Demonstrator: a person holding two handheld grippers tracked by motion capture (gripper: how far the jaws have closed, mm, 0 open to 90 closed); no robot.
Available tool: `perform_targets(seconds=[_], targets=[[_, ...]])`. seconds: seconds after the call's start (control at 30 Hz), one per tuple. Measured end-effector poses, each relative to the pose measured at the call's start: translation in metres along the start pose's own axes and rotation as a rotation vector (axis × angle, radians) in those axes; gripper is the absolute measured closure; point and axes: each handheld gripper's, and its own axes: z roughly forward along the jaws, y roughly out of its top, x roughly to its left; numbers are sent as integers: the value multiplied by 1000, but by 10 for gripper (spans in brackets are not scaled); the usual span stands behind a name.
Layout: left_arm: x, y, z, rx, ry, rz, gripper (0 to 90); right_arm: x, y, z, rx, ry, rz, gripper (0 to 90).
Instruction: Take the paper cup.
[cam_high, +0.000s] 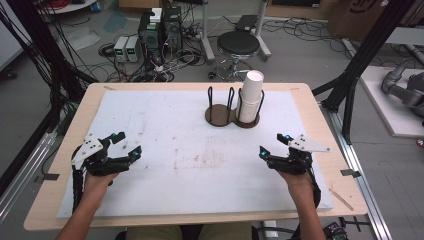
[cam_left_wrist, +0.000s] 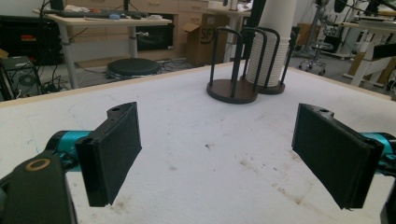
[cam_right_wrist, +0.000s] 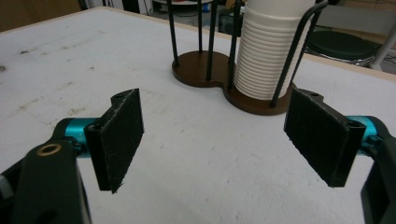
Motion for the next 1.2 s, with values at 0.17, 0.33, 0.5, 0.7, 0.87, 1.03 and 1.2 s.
perform_targets(seconds=[0.17,0.33,0.5,0.7,0.87,1.03,1.2], targets=[[1,0,1,-1,-5,-7,154,0,15,7,-7,24,-9,203],[-2,-1,4,3,-23,-6,154,-3,34,12,-13,31,-11,204],[-2,-2,5,5,-26,-7,154,-10,54,15,-18,25,-8,203],[-1,-2,5,3,-26,-13,154,-16,77,23,3,12,-17,204],[-2,-2,6,3,-33,-20,154,-23,94,30,10,23,-3,203],[-1,-3,7,6,-35,-32,154,-30,111,40,19,22,-2,203],[0,-3,7,2,-34,-29,154,-34,127,51,36,0,-16,203]])
